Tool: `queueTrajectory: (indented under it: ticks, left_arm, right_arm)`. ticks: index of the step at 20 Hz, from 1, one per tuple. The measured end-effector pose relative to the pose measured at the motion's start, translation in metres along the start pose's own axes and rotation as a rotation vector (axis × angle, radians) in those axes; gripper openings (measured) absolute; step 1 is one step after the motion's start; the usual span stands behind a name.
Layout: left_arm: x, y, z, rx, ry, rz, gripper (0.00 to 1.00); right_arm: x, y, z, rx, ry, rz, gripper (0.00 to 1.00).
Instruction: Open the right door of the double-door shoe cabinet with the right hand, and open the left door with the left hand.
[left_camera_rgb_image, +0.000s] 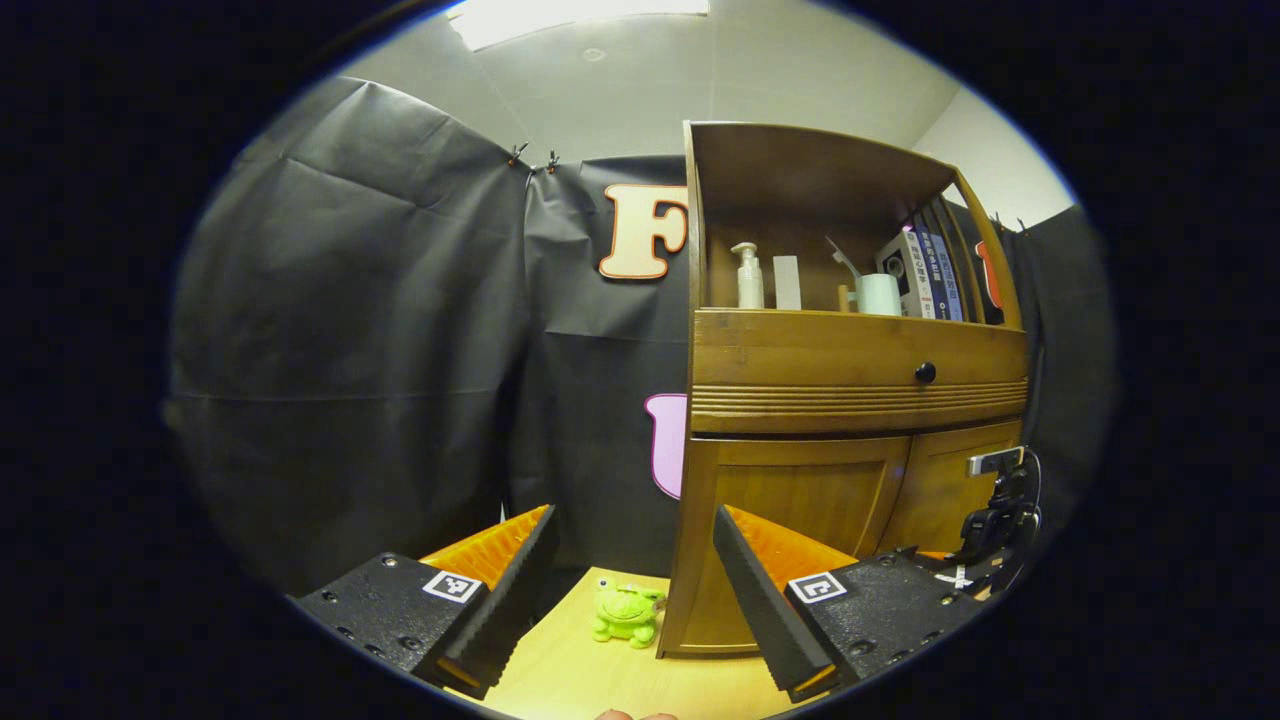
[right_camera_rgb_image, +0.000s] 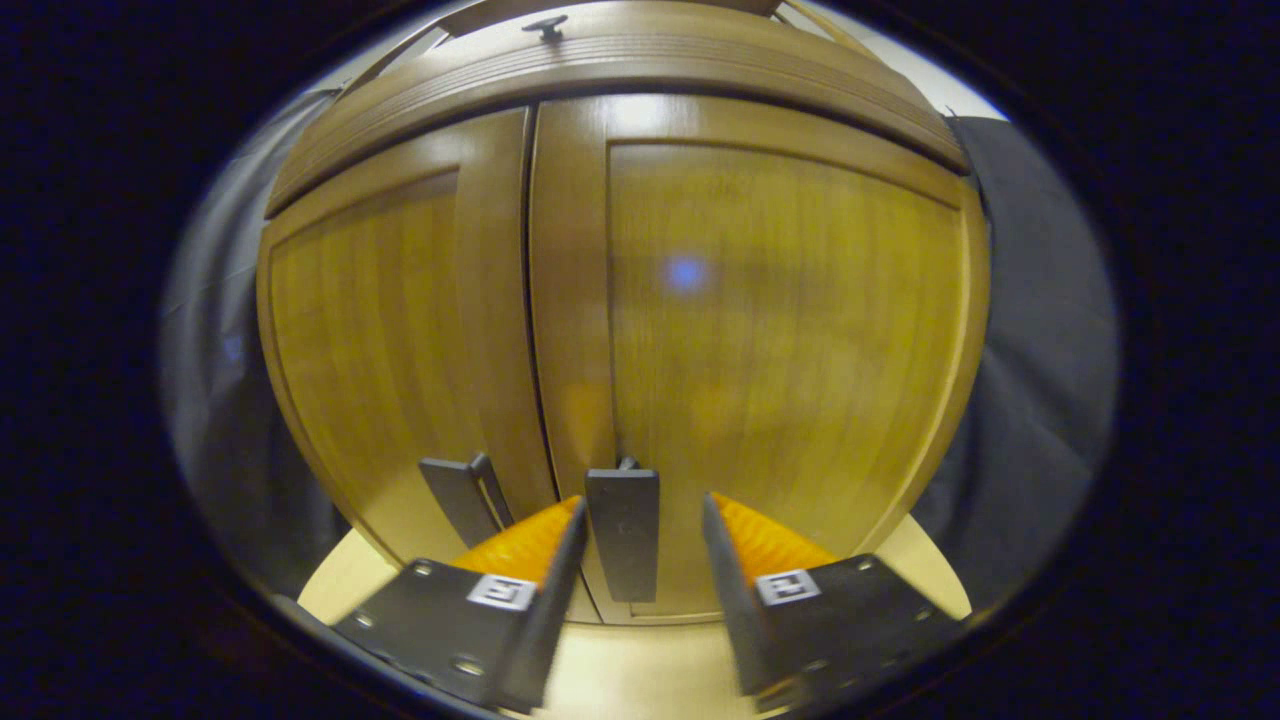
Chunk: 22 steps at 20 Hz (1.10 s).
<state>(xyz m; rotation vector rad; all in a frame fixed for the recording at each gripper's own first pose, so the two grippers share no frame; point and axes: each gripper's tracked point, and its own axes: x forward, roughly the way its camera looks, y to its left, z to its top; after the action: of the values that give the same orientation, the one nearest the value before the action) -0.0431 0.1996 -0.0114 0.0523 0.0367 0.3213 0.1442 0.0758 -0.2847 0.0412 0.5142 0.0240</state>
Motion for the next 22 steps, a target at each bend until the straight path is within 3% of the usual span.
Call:
queueTrajectory:
  ticks: [1,3,5,8,9,13,21,22]
  left_arm:
    - [0.0,0.004,-0.001,0.002,0.001,0.006,0.92]
    - [0.003,0.009,-0.003,0.003,0.002,0.015,0.92]
    - [0.005,0.013,-0.004,-0.004,0.002,0.022,0.92]
    - [0.005,0.013,-0.007,-0.01,0.013,0.017,0.95]
    - [0.006,0.012,-0.007,-0.011,0.013,0.013,0.92]
    - [0.0,0.006,-0.005,-0.011,0.008,-0.007,0.92]
    - [-0.021,-0.017,0.003,-0.024,-0.015,-0.063,0.92]
    - [-0.025,-0.021,0.004,-0.023,-0.017,-0.069,0.95]
  right_arm:
    - [0.002,0.002,-0.004,0.004,0.011,0.002,0.49]
    - [0.008,0.003,-0.007,0.012,0.02,0.001,0.49]
    - [0.004,0.003,-0.003,-0.01,0.0,-0.008,0.33]
    - [0.006,0.005,-0.008,-0.024,-0.002,-0.012,0.29]
    - [0.006,0.005,-0.008,-0.018,-0.002,-0.011,0.29]
    - [0.004,0.004,-0.007,-0.023,-0.012,-0.007,0.29]
    - [0.006,0.008,-0.006,-0.025,-0.02,0.053,0.28]
    - [0.006,0.008,-0.007,-0.024,-0.02,0.054,0.28]
